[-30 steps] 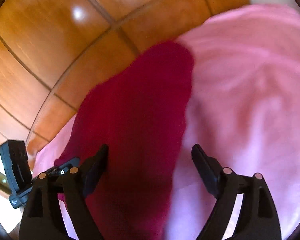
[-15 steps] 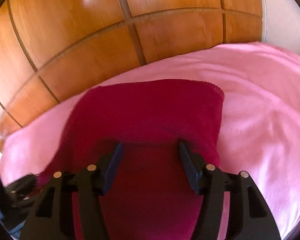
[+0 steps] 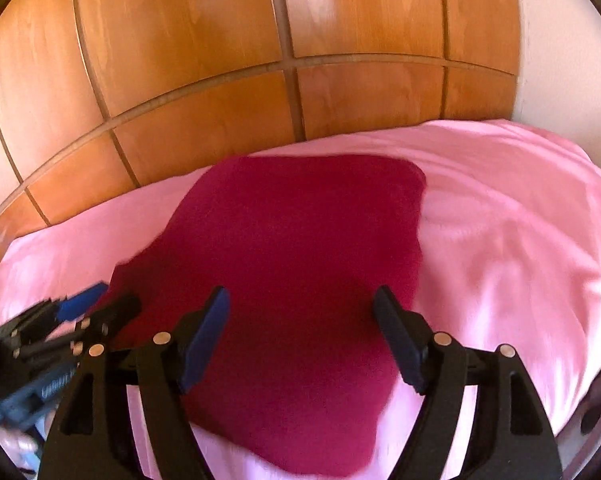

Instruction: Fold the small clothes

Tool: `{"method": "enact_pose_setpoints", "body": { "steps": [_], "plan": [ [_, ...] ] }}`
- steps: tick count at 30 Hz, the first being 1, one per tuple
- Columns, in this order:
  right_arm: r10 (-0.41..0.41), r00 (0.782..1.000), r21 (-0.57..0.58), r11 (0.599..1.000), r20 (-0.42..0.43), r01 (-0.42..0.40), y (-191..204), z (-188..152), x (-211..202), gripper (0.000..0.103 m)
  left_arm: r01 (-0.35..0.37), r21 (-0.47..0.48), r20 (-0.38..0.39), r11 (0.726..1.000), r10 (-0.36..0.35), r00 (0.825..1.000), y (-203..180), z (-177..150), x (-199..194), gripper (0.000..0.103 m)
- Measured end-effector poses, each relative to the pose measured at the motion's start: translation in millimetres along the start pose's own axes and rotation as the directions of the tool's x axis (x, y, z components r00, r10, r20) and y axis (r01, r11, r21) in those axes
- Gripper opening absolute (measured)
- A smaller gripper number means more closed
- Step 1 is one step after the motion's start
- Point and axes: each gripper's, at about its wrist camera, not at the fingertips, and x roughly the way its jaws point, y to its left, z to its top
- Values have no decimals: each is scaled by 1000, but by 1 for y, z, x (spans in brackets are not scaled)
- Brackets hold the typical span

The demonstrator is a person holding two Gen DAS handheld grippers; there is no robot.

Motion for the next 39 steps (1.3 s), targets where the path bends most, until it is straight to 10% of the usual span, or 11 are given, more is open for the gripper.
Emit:
{"method": "enact_pose_setpoints", "body": {
  "steps": [10,19,39],
  "plan": [
    [-69,998,15,998,-5,69,8,-27,-15,77,-40,-26,54,999,42,998,-5,-7,-31,51],
    [-104,993,26,994,59,103,29,-37,-50,100,-116,-45,134,992,121,984,-10,-20,-77,67],
    [-198,967,53,980,162,192,52,-61,-80,101,-238,-96,165,967,251,954,0,-55,-121,86]
  ]
}}
